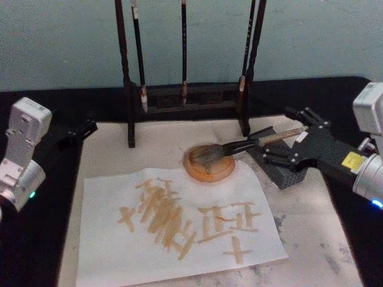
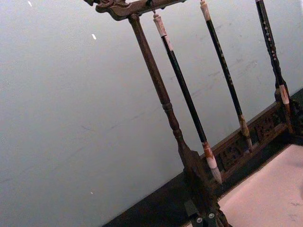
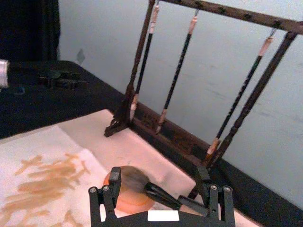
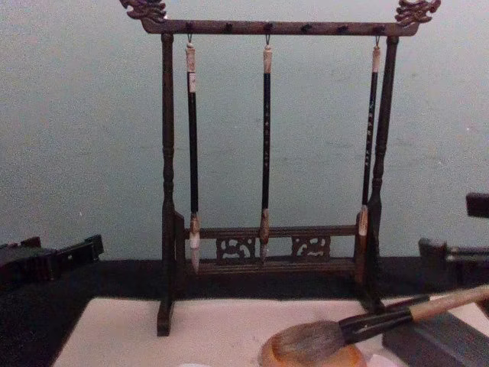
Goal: Pick up the brush from the inkstone, write on the paper, then place the brush back to its original position.
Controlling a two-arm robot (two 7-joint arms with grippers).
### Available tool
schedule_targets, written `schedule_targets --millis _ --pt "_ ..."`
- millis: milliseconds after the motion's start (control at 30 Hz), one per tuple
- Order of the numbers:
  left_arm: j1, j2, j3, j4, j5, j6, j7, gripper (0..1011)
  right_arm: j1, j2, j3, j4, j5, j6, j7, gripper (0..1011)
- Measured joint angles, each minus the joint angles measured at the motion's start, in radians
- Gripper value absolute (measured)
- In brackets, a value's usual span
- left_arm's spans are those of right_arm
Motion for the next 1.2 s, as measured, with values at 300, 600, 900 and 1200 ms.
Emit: schedule_targets --millis 300,600,900,1200 --pt "0.000 0.000 0.000 0.000 0.000 0.000 0.000 1002 -0.016 -0.022 -0.019 0.006 -0.037 0.006 0.025 1008" --pt "0.000 0.000 0.000 0.000 0.000 0.000 0.000 1002 -0.015 -0.021 -0.019 0.007 -0.037 0.006 0.024 1008" --pt "0.000 0.000 0.000 0.000 0.000 0.000 0.000 1002 -0.015 -0.020 -0.018 0.007 -0.035 0.006 0.023 1008" --pt "0.000 0.000 0.000 0.000 0.000 0.000 0.000 1002 -0.014 -0.019 -0.017 0.006 -0.033 0.005 0.021 1008"
